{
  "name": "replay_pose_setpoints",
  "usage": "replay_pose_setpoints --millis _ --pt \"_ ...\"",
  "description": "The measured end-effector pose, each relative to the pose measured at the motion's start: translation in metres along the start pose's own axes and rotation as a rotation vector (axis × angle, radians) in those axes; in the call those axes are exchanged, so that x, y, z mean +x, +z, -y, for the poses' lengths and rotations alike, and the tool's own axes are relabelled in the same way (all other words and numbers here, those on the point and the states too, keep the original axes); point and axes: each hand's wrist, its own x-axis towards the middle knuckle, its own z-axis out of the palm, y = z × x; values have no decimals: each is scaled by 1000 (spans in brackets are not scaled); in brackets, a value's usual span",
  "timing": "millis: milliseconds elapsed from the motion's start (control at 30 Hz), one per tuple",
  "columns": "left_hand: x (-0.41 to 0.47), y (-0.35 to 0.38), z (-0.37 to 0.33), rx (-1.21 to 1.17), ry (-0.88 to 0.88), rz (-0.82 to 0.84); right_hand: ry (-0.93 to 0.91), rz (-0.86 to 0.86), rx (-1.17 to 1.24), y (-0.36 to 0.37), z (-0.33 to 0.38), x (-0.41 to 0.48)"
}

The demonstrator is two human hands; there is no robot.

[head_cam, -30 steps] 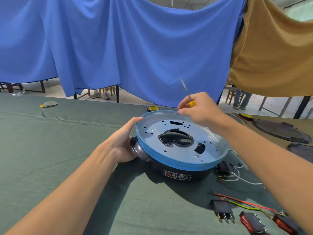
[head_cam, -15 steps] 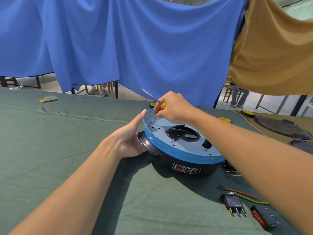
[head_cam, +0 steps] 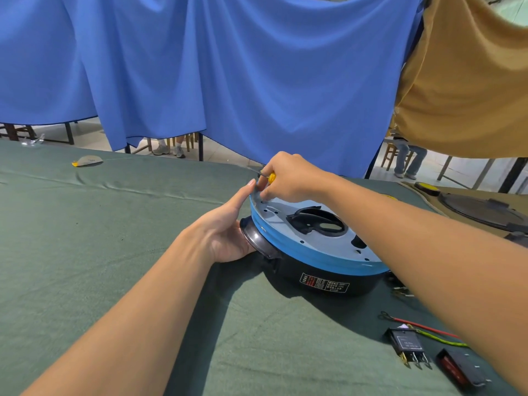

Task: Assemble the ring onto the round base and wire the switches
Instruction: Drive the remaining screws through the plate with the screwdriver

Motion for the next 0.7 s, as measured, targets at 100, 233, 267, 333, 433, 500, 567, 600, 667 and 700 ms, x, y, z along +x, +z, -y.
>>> replay_pose_setpoints --millis 100,233,267,333,433,500,567,600,667,700 --pt "1 -1 0 7 5 -7 48 -18 93 -1 -4 -1" --pt "0 0 0 26 -4 1 129 -7 235 5 -7 -5" --pt "0 0 0 29 -5 -3 164 -12 291 7 -7 -5" --pt "1 -1 -1 32 -4 -13 249 -13 401 10 -7 -4" --pt "2 -2 -1 47 0 2 380 16 530 11 -3 -3" --pt "2 -3 -1 51 3 -1 425 24 587 10 0 -3" --pt "2 -2 -1 49 1 -12 447 24 607 10 1 -2" --pt "2 -2 -1 46 1 -18 454 24 592 10 1 -1" --pt "2 -2 -1 37 3 -26 468 30 571 10 1 1" --pt "2 -2 -1 34 2 -29 472 29 573 10 2 2"
